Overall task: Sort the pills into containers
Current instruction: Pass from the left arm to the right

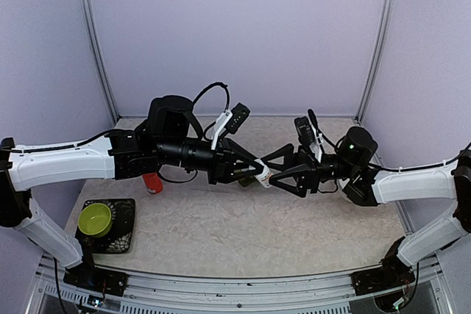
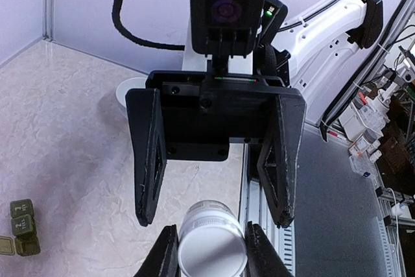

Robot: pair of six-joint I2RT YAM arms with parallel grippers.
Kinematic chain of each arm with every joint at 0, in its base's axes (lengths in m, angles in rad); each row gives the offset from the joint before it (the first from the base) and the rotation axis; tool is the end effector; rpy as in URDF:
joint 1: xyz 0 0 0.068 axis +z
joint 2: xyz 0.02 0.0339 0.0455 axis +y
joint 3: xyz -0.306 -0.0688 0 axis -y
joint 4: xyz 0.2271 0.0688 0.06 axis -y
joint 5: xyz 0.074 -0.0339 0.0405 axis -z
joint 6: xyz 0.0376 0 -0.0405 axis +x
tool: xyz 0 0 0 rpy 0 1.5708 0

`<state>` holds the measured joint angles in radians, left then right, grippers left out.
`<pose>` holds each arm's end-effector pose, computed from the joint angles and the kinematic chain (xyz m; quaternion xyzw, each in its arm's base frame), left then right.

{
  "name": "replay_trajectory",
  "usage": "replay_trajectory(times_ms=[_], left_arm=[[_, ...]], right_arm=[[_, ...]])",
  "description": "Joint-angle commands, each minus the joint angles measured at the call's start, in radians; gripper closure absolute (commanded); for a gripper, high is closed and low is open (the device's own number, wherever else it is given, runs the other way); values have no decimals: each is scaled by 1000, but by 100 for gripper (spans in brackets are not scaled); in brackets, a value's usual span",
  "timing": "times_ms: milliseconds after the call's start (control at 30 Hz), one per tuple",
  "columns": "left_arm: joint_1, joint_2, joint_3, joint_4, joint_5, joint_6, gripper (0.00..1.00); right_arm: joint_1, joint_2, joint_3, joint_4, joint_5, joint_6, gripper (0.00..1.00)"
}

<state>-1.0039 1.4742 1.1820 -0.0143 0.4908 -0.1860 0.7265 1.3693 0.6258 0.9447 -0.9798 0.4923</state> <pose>0.1609 -0.2857 0.3778 0.4429 0.6610 -0.4836 0.3648 0.1733 0.1958 0.3227 -0.4272 0.5117 0.6352 0.3901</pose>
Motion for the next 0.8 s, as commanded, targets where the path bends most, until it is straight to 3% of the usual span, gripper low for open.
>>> replay_trajectory(times_ms=[0, 500, 767], left_arm=[[-10, -29, 11, 37, -45, 7, 89], [-17, -13, 14, 61, -55, -2, 89], [-18, -11, 12, 61, -63, -1, 89]], right_arm=[[11, 4, -11, 54, 13, 30, 25], [13, 51, -17, 99, 35, 68, 31], [14, 71, -6, 131, 11, 98, 52]])
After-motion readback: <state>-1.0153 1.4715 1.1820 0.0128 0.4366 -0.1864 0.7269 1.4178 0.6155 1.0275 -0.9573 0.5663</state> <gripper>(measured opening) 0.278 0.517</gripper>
